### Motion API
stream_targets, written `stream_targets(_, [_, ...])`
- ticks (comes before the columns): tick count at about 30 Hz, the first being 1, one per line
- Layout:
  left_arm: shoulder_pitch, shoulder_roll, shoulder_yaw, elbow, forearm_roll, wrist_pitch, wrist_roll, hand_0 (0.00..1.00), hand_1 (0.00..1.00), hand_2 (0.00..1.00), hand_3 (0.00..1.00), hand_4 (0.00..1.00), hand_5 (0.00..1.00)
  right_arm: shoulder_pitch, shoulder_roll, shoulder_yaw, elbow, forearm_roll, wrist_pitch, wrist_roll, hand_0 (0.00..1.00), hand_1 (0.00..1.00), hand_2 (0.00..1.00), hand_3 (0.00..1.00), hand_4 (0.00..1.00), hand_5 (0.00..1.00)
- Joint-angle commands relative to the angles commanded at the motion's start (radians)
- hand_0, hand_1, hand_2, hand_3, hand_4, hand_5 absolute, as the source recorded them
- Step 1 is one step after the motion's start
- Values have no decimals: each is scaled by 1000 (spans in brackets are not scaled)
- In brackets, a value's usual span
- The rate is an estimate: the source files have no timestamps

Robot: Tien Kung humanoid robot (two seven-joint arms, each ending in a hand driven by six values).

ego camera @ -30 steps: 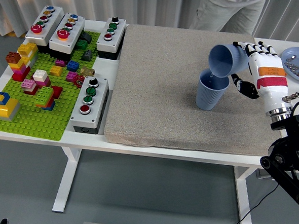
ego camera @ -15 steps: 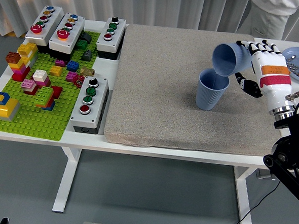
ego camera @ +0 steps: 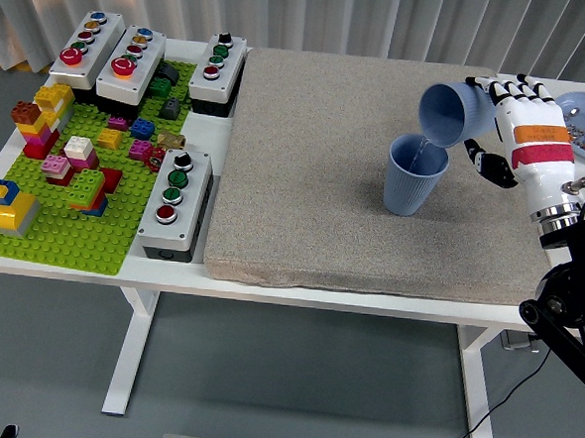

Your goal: Pick cup pour cup place

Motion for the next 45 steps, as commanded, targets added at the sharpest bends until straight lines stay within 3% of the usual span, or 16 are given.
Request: stream_targets(45, [5, 3, 3, 0, -2, 0, 1, 702, 660, 732, 671, 484, 962, 30, -29, -51, -21, -50, 17, -36, 921, 746, 638, 639, 707, 76])
